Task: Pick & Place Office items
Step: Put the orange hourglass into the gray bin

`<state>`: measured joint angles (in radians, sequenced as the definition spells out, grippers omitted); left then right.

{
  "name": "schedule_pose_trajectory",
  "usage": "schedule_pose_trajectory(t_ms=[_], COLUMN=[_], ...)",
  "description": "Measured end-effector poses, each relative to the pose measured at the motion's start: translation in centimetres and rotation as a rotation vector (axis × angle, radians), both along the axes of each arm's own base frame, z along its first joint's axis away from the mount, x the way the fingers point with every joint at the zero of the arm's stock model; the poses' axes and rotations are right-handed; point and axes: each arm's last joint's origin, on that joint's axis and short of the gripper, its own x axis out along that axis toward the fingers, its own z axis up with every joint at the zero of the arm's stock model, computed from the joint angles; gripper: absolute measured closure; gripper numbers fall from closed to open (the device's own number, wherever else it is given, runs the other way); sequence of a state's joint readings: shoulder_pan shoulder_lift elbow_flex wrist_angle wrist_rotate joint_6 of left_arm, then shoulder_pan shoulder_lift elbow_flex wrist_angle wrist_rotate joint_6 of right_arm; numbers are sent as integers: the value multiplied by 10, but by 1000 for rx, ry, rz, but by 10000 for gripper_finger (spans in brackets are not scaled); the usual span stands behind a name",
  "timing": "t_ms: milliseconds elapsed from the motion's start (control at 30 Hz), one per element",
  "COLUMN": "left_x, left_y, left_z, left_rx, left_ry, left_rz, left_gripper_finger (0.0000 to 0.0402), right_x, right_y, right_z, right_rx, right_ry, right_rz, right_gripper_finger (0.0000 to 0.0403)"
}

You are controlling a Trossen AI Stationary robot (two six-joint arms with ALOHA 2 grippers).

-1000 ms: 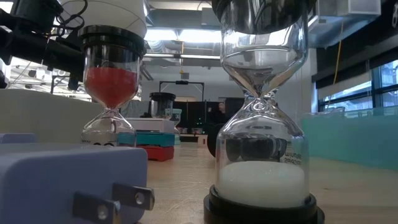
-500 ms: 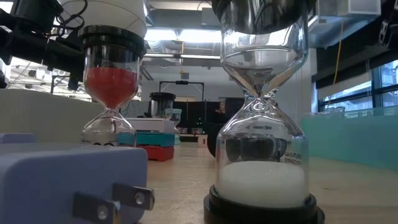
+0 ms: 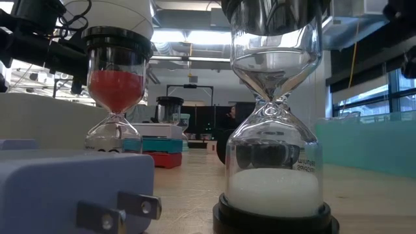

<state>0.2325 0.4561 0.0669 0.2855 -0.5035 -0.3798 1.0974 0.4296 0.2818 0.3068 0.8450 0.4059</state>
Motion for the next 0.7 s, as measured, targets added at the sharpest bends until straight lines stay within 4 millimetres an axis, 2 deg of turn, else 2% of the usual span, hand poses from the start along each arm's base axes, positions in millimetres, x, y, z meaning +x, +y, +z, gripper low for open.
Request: schedule_pose_trajectory(t_ms=[100, 267, 467, 700], left_x=[0, 0, 0, 0], left_y=[0, 0, 0, 0], left_z=[0, 0, 0, 0], left_rx=[0, 0, 0, 0], left_ry=[0, 0, -1, 0], left_rz=[0, 0, 0, 0], left_gripper_finger=[258, 258, 258, 258], right_x=[0, 1, 2, 2], right_y=[-6, -8, -4, -3], right_z=[-17, -37, -43, -43], right_rx=[-61, -64, 18, 14], right_ry=[-3, 38, 93, 93], right_rz=[-44, -64, -18, -14], right_gripper_finger=[3, 3, 3, 3])
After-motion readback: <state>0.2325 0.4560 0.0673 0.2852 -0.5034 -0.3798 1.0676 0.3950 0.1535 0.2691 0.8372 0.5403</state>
